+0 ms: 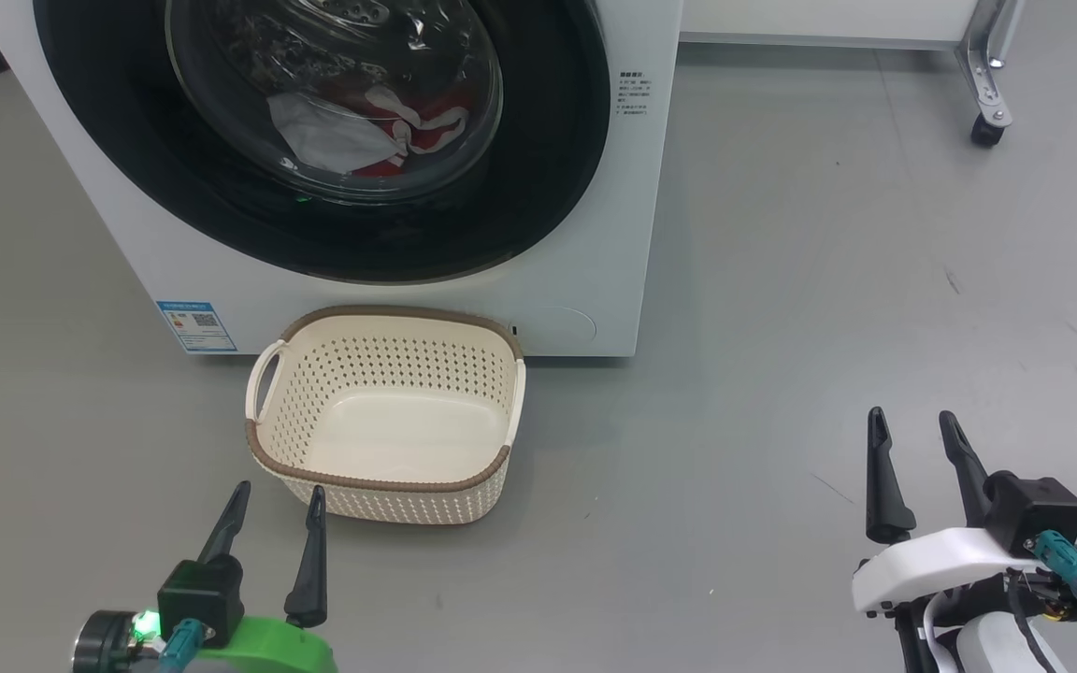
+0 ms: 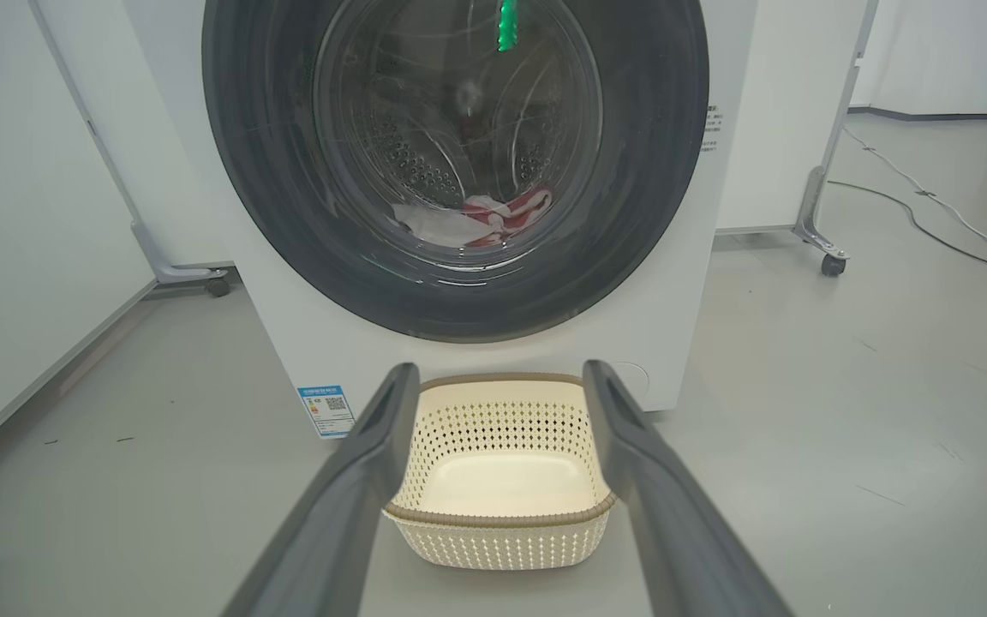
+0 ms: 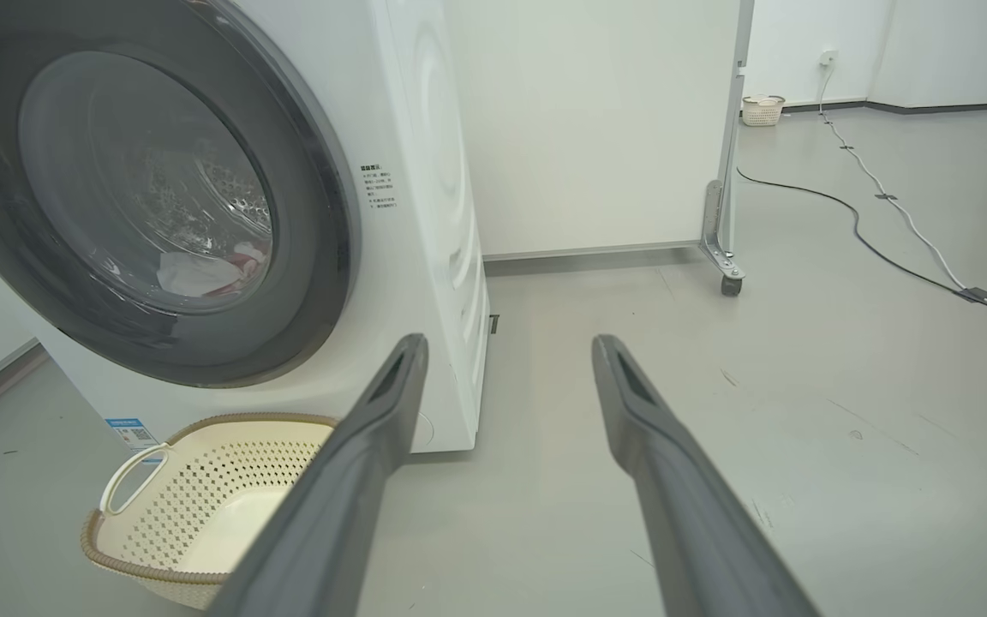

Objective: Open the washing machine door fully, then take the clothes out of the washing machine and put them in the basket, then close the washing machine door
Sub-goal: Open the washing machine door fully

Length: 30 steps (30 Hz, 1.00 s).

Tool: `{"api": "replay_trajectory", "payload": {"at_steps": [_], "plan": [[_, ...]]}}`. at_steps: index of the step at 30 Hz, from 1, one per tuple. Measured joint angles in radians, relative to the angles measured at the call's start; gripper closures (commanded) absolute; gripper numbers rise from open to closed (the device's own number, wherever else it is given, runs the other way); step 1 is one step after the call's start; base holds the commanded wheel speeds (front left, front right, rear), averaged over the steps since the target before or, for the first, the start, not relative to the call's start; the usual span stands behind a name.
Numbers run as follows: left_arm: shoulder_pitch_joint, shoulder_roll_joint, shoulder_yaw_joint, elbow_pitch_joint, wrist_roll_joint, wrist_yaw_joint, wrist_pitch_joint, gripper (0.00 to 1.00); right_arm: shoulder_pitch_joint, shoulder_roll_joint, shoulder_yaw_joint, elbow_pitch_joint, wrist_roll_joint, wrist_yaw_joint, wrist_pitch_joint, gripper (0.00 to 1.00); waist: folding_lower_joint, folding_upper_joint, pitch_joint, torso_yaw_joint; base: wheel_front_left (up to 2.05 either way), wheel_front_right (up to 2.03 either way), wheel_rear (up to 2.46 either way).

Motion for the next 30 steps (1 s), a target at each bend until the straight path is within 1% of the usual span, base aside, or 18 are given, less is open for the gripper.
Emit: {"api": "replay_trajectory", "payload": {"at_steps": [7, 18, 24, 27, 28, 29, 30], "plan": [[-0.001, -0.001, 0.000, 0.001, 0.000, 0.000, 0.000, 0.00, 0.000, 0.000, 0.001, 0.002, 0.000, 0.000, 0.000, 0.00, 0.0000, 0.0000, 0.002, 0.003, 0.00, 0.00, 0.00], [-0.034, -0.004, -0.004, -0.027, 0.001, -0.001, 0.000, 0.00, -0.044, -0.012, -0.010, -0.026, 0.009, 0.004, 0.000, 0.00, 0.0000, 0.0000, 0.051, 0.015, 0.00, 0.00, 0.00], [-0.051, -0.004, -0.015, -0.039, 0.008, -0.004, 0.000, 0.00, -0.107, -0.027, -0.021, -0.048, 0.019, 0.022, 0.003, 0.00, 0.0000, 0.0000, 0.092, 0.027, 0.00, 0.00, 0.00], [-0.069, -0.005, -0.024, -0.044, 0.010, -0.012, 0.000, 0.00, -0.148, -0.049, -0.023, -0.060, 0.019, 0.031, 0.015, 0.00, 0.0000, 0.0001, 0.117, 0.034, 0.00, 0.00, 0.00], [-0.078, -0.005, -0.028, -0.046, 0.013, -0.012, 0.000, 0.00, -0.162, -0.056, -0.024, -0.062, 0.019, 0.040, 0.020, 0.00, 0.0000, 0.0000, 0.127, 0.037, 0.00, 0.00, 0.00], [-0.085, -0.005, -0.033, -0.049, 0.018, -0.013, 0.000, 0.00, -0.176, -0.062, -0.026, -0.064, 0.019, 0.041, 0.026, 0.50, 0.0000, 0.0000, 0.136, 0.040, 0.00, 0.00, 0.00], [-0.092, -0.006, -0.038, -0.049, 0.019, -0.013, 0.000, 0.00, -0.189, -0.066, -0.030, -0.067, 0.020, 0.047, 0.027, 0.71, 0.0000, 0.0000, 0.145, 0.043, 0.00, 0.00, 0.00]]}}
